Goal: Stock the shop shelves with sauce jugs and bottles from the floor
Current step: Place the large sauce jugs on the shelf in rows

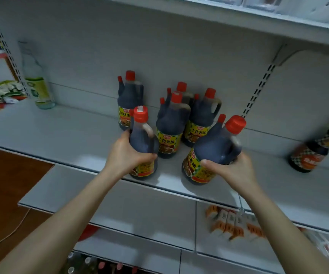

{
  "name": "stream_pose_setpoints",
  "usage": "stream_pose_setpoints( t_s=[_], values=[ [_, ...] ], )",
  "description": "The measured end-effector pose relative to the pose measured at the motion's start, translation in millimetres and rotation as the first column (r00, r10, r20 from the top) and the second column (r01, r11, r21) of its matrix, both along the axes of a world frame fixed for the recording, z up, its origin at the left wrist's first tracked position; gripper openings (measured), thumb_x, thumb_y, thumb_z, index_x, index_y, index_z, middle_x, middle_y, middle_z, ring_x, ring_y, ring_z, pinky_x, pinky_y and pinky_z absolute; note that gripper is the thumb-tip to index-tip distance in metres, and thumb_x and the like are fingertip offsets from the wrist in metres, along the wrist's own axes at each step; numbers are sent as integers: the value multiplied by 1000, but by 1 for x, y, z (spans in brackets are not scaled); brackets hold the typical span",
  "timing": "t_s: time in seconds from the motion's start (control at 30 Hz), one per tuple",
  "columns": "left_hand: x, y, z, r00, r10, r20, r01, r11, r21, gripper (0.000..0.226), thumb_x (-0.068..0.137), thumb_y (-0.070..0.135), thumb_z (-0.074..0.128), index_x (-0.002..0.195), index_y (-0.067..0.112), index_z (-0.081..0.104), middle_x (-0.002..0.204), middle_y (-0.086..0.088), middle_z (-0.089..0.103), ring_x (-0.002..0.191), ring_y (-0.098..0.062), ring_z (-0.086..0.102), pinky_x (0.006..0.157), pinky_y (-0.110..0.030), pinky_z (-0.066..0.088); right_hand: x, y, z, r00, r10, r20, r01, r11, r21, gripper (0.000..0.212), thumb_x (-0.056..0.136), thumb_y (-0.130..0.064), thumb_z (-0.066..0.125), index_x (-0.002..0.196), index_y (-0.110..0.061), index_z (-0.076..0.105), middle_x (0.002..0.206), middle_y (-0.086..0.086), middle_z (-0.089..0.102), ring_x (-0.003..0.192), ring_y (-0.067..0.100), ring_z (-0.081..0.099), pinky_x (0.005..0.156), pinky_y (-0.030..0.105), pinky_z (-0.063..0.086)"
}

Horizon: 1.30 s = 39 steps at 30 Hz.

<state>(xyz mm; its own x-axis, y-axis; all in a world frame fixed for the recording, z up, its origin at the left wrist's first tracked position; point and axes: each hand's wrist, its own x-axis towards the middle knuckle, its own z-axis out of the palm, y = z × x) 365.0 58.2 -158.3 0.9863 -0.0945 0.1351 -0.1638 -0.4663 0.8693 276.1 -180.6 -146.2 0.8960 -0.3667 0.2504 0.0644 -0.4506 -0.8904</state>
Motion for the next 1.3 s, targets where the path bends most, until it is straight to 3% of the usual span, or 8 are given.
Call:
stream_pose_setpoints(
  t_s=[0.23, 0.4, 0.63, 0.73, 0.83, 1.0, 1.17, 1.3],
  values=[
    [14, -14, -6, 997, 73, 6, -73, 994, 84, 82, 53, 40, 84, 122, 13, 48, 113, -7, 63, 100, -25, 60, 78, -43, 54, 37, -18, -9, 993, 73, -92, -79, 995, -66, 57, 59, -17, 86, 106, -25, 54, 99, -11, 58, 94, 9, 56, 75, 26, 43],
    [13, -21, -8, 993, 116, 5, -115, 977, 180, 93, 51, 53, 79, 127, 14, 42, 115, -9, 60, 101, -28, 59, 75, -39, 53, 56, -35, -6, 948, 245, -202, -249, 969, 9, 66, 64, -12, 83, 123, -16, 53, 106, -11, 58, 93, 2, 58, 65, 8, 47],
    [12, -21, -10, 993, 117, -2, -114, 971, 208, 91, 55, 52, 78, 128, 17, 38, 118, -8, 56, 101, -28, 58, 79, -46, 54, 61, -58, -17, 850, 464, -252, -458, 885, 84, 82, 65, -16, 83, 134, -25, 40, 126, -17, 54, 112, -3, 54, 88, 17, 50],
    [12, -21, -11, 993, 114, 0, -112, 971, 210, 90, 57, 50, 78, 129, 17, 37, 120, -9, 54, 103, -29, 57, 80, -44, 54, 48, -50, -35, 975, 213, -65, -195, 957, 212, 51, 71, 0, 75, 112, -18, 49, 104, -16, 59, 85, -14, 60, 72, 11, 51],
    [12, -21, -11, 993, 118, 1, -116, 971, 210, 89, 58, 48, 79, 129, 17, 36, 121, -9, 54, 104, -29, 57, 79, -42, 53, 27, -39, -67, 997, -60, 52, 45, 966, 256, 24, 79, -3, 67, 96, -17, 57, 94, -5, 64, 79, -8, 62, 77, 25, 47],
    [12, -21, -11, 994, 106, 3, -104, 976, 191, 88, 58, 47, 79, 129, 17, 37, 121, -9, 54, 104, -28, 57, 79, -42, 54, 20, -13, -93, 997, 51, -51, -41, 983, 178, 76, 70, -16, 80, 133, -14, 38, 123, -6, 50, 110, 7, 50, 90, 25, 42],
    [13, -21, -12, 995, 103, 1, -102, 977, 190, 90, 58, 47, 79, 130, 16, 35, 122, -11, 53, 105, -30, 56, 80, -44, 53, 39, -8, -95, 1000, -13, 8, 11, 983, 181, 67, 73, -2, 74, 129, -17, 39, 113, -7, 52, 105, 12, 53, 86, 25, 44],
    [13, -21, -13, 995, 102, 10, -102, 974, 203, 92, 58, 49, 78, 132, 16, 34, 123, -10, 52, 105, -29, 56, 78, -42, 54, 51, -13, -94, 998, 66, 21, -68, 983, 171, 65, 80, -2, 68, 135, -11, 34, 120, -3, 52, 106, 10, 54, 80, 9, 44]
  ],
)
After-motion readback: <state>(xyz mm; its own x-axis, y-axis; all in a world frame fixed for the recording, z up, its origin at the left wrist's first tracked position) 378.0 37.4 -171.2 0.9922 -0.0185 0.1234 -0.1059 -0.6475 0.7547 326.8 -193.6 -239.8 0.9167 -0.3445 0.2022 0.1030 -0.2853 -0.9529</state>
